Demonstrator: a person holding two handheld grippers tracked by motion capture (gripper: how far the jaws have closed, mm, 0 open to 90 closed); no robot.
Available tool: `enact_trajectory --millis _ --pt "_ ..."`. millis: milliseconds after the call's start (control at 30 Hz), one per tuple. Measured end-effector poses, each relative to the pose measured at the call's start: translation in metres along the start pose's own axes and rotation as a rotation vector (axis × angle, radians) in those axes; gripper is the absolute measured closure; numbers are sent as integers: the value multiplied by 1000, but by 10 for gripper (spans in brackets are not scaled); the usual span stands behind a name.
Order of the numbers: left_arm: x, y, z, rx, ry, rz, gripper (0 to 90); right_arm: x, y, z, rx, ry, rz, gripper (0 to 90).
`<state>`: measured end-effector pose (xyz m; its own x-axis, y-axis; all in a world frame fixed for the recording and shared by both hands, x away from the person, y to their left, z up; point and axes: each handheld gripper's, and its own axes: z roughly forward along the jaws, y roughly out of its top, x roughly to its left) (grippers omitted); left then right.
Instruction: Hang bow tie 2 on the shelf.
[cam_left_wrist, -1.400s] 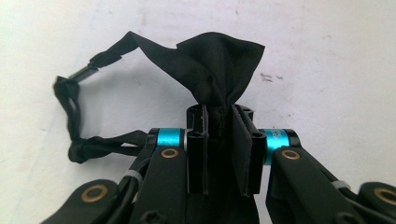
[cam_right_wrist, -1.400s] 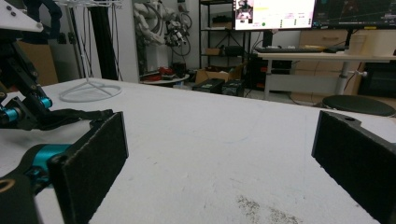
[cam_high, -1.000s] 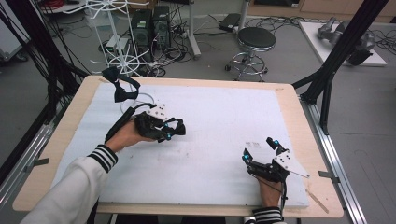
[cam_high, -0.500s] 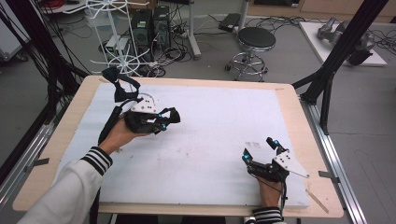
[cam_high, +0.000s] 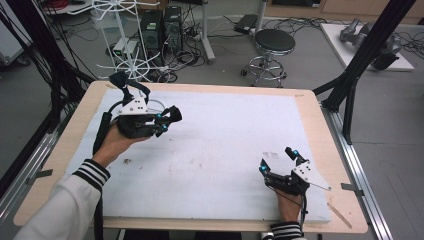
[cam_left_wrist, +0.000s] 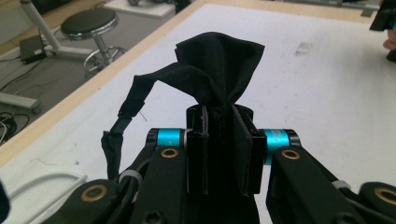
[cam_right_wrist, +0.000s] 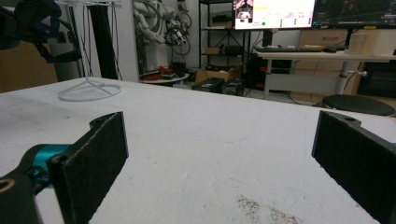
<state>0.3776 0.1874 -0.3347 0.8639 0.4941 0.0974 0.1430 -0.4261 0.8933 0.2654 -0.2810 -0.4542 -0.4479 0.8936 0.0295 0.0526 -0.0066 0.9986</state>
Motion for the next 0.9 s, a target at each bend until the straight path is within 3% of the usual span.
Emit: enact_trajectory --millis 500,900 --pt "0 10 -13 -64 35 -4 767 0 0 0 -2 -2 -6 29" --pt "1 25 -39 -136 83 21 766 0 0 0 0 -1 -3 29"
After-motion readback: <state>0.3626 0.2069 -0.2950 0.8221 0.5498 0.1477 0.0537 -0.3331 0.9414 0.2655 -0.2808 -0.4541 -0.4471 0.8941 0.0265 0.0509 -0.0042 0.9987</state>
